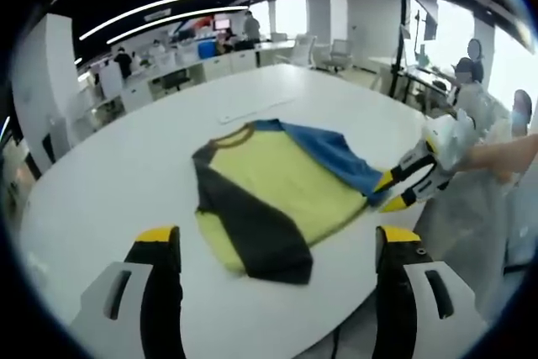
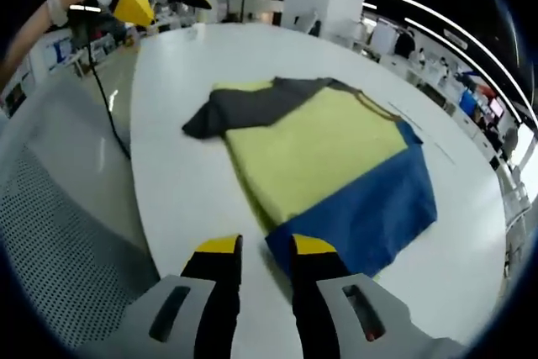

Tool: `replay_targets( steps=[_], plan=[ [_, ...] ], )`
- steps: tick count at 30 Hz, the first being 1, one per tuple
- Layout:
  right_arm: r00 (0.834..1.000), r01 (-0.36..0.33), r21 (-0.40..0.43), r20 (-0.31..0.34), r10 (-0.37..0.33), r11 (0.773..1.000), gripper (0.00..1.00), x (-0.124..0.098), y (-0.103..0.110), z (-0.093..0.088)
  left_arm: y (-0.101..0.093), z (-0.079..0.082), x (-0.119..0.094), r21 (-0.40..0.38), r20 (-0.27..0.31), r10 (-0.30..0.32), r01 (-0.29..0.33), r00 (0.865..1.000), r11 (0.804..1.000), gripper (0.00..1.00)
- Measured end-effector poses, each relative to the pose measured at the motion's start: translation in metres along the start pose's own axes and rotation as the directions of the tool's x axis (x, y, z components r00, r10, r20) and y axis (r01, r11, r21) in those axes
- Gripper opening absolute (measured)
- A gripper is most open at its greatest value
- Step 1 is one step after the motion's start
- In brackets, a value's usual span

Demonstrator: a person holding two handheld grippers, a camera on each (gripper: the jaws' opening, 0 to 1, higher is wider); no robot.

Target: Fold the garment on the visible template until the final outline fits inside the template.

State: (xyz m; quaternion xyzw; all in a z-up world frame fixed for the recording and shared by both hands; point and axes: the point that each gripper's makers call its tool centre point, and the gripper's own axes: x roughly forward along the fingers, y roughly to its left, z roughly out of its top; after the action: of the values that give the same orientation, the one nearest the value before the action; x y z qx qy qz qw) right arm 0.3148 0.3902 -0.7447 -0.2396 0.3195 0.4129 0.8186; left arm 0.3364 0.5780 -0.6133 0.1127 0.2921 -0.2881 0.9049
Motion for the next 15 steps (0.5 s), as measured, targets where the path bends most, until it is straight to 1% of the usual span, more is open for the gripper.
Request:
replay_targets(
  steps=[5, 15],
  plan=[
    [1.000, -0.001, 0.011, -0.010, 0.002, 1.000, 0.21, 0.006, -0.004, -0.003, -0.002, -0.003, 0.001, -0.008, -0.006, -0.008, 0.007, 1.000, 1.000, 0.92],
    [1.000, 0.000, 0.029, -0.030, 0.001, 1.000, 0.20, 0.015, -0.009, -0.007, 0.001, -0.006, 0.001, -0.017, -0.012, 0.001, -0.001, 1.000, 1.000, 0.92]
  ],
)
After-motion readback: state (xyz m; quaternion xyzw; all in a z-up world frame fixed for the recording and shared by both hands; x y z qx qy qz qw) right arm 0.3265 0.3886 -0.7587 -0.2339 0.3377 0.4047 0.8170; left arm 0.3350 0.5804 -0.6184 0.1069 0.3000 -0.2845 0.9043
